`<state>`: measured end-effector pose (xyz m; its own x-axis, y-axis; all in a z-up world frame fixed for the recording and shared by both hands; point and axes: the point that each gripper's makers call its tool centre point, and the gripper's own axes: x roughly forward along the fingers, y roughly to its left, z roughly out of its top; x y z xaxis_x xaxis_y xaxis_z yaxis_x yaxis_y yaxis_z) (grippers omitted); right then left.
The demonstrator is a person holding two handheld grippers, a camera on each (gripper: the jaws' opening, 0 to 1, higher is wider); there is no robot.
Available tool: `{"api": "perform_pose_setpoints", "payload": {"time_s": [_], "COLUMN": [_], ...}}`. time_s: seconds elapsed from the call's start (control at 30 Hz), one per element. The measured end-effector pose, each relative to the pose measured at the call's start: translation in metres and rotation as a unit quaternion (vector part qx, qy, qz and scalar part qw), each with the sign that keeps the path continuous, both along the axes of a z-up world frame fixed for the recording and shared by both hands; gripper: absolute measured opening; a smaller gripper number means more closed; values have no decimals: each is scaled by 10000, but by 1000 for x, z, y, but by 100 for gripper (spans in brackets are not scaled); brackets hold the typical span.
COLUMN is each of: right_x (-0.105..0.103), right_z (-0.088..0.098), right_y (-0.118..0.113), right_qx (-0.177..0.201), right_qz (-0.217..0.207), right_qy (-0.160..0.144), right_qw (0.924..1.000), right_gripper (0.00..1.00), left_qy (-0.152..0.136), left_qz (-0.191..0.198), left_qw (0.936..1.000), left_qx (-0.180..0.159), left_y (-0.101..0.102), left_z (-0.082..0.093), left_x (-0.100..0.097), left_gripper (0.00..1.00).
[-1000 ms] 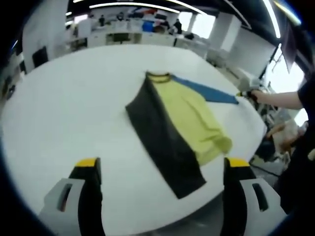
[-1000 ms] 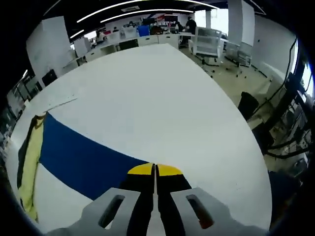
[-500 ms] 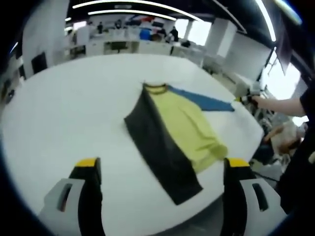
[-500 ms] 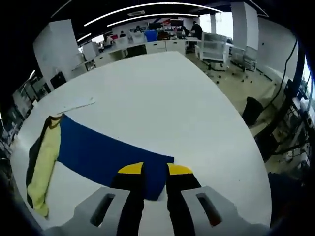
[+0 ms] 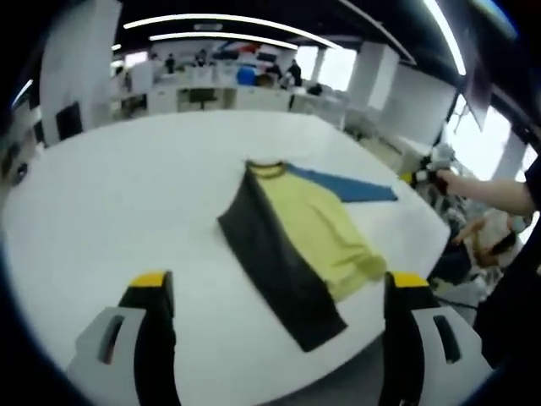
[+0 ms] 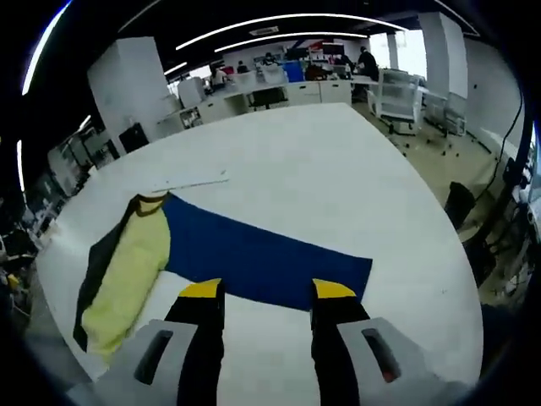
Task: Fold the garment on the visible template until the final outline fits inside the template.
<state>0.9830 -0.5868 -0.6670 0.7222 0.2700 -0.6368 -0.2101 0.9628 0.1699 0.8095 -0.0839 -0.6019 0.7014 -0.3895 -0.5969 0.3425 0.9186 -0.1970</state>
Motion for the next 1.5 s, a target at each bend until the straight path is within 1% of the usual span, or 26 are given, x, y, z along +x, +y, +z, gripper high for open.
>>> {"api": "perform_pose_setpoints", "payload": {"time_s": [0.07,0.1,0.23,0.33,0.43,0.5,0.63,0.77,0.87,0.9,0.97,1.0,1.03,1.13,1.27,1.37,1.47,1.5], "right_x": [-9,-17,-36,-49,-57,-64,-78,-91,-102,-106,-110,-113,-111,-117,-126,-132,-139,-143], "right_z": [8,13,25,34,47,53,54,54,54,55,55,55,55,58,59,60,61,62], "right_y": [10,16,29,35,39,42,49,60,72,77,82,86,83,91,93,96,99,101], "right_qx": [119,147,202,238,433,482,400,490,539,519,499,485,495,545,567,478,405,367], "right_qz": [18,23,141,176,115,141,265,418,634,779,885,1006,1088,1273,1469,1651,1824,1918], "right_qy": [-65,-114,-182,-234,-355,-428,-457,-541,-637,-686,-713,-760,-789,-912,-1025,-1134,-1263,-1362], "right_qw": [9999,9998,9995,9993,9984,9978,9978,9965,9945,9932,9923,9908,9897,9862,9822,9786,9742,9712], "right_gripper": [48,49,52,55,58,59,64,70,74,75,75,76,77,82,89,93,97,98], "left_qy": [-26,-38,-175,-291,-329,-350,-332,-306,-290,-289,-291,-296,-299,-291,-303,-313,-269,-242], "left_qz": [1,4,82,120,109,86,64,2,-59,-83,-100,-124,-142,-211,-325,-421,-518,-556], "left_qw": [10000,10000,9997,9995,9994,9993,9994,9995,9996,9995,9995,9995,9995,9994,9990,9986,9983,9981], "left_qx": [0,17,124,57,50,31,11,-22,-3,-8,-2,6,5,-2,-29,-50,27,66], "left_y": [2,4,14,16,16,14,12,9,8,7,8,8,8,6,3,1,-1,-1], "left_z": [1,1,8,15,16,17,14,12,12,13,13,13,13,13,14,14,10,8], "left_x": [-1,-2,-1,-1,-3,-6,-11,-15,-18,-19,-20,-20,-20,-21,-23,-24,-28,-29], "left_gripper": [99,99,99,99,99,99,99,99,99,99,99,99,99,99,99,99,99,99]}}
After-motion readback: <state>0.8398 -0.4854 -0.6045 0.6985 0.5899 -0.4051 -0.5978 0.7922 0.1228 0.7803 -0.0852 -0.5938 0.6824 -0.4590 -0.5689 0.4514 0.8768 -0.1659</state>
